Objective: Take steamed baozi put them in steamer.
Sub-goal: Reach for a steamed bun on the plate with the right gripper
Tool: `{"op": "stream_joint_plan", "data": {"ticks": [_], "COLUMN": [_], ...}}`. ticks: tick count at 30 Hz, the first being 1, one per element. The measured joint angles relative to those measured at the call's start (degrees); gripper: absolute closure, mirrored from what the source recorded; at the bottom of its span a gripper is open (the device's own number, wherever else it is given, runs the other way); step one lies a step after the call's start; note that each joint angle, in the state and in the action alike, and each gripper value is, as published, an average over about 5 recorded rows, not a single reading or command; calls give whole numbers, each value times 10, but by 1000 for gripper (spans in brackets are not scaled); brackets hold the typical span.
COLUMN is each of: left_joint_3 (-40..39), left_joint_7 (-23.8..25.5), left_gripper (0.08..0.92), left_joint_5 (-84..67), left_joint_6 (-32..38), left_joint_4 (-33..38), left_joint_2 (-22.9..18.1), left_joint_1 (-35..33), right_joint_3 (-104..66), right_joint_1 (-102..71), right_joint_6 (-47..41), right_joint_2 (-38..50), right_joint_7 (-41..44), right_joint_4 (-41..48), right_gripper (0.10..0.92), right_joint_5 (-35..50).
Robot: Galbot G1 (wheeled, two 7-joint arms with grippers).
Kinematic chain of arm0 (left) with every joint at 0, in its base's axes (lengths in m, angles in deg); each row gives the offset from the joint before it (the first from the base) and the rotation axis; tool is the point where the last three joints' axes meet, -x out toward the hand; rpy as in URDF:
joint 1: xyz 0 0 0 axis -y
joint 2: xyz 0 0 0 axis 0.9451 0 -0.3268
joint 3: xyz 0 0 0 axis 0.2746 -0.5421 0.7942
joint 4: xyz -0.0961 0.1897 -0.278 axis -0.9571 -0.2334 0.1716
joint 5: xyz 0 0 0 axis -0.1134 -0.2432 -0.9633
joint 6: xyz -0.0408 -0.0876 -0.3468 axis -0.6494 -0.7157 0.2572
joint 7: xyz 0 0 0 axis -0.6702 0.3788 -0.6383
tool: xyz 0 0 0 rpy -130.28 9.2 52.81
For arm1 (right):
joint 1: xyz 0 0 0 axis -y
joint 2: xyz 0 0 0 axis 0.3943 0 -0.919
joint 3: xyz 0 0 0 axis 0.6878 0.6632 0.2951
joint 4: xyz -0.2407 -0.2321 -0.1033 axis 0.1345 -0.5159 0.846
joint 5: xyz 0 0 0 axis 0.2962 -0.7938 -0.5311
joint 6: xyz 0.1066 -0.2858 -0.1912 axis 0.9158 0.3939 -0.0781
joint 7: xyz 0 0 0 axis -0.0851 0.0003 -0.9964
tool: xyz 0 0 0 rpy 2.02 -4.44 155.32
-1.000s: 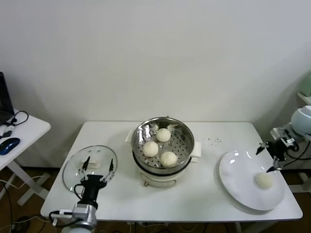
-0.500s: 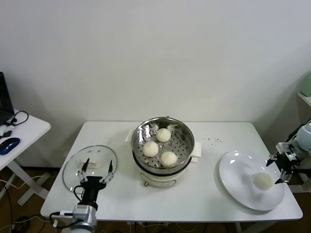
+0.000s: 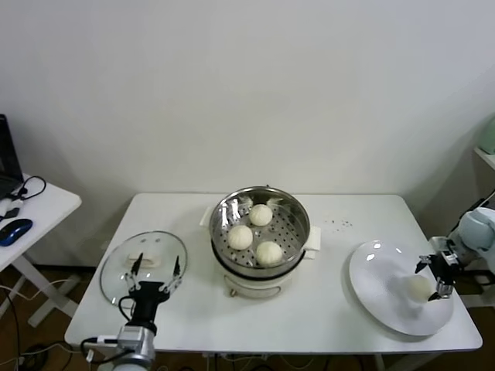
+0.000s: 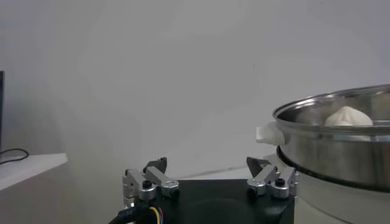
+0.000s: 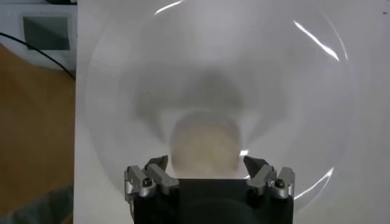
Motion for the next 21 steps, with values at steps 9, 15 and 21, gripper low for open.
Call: {"op": "stream_joint_plan", "data": {"ticks": [9,15,21], "left_joint_3": [-2,-2,-1], "left_joint_7": [-1,-2,-3], "left_gripper": [177,177,177], "left_joint_5": [3,3,4], "left_joint_6": [0,0,0], "left_joint_4": [-2,-2,-3], "left_joint_2": [-1,-1,-1], "left_joint_1": [0,0,0], "right_joint_3": [-6,-9,-10], "right_joint_1": [-7,-7,-8], "right_joint_6": [1,0,-1], "right_joint_2": [-8,-10,-10], "right_joint_7": [-1,-1,-1], "right_joint_4": [9,13,15], "right_gripper": [214,274,290], "right_joint_5": [-7,-9,-8]}}
